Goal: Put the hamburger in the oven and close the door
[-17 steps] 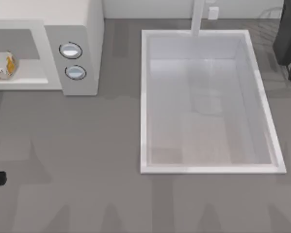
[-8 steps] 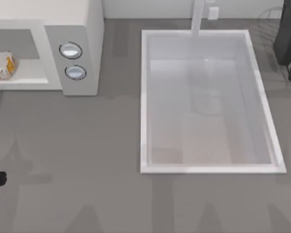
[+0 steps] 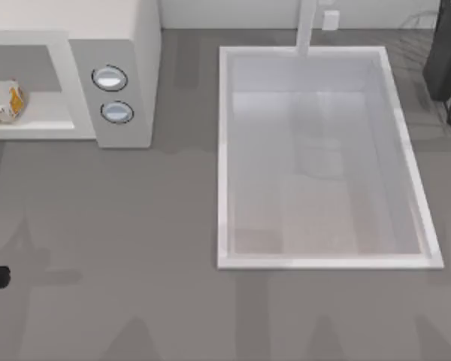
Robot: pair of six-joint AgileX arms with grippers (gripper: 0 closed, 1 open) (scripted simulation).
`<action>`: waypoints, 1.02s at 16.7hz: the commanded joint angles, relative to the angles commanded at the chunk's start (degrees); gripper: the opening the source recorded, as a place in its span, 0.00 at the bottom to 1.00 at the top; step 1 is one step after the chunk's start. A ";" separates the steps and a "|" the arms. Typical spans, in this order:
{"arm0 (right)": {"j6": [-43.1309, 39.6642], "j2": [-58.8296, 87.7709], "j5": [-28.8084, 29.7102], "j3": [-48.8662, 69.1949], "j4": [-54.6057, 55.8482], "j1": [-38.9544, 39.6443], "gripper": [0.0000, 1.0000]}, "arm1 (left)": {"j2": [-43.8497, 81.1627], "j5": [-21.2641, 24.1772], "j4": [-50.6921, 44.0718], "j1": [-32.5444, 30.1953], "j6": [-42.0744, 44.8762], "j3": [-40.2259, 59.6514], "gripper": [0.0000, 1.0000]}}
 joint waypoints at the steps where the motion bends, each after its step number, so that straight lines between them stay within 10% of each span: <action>1: 0.00 0.00 0.00 0.00 0.00 0.00 1.00 | -0.73 0.54 -0.63 0.48 -0.02 -0.05 0.00; 17: 0.00 0.00 0.00 0.00 0.00 0.00 1.00 | -2.70 8.24 -1.41 8.02 -0.03 -1.11 0.00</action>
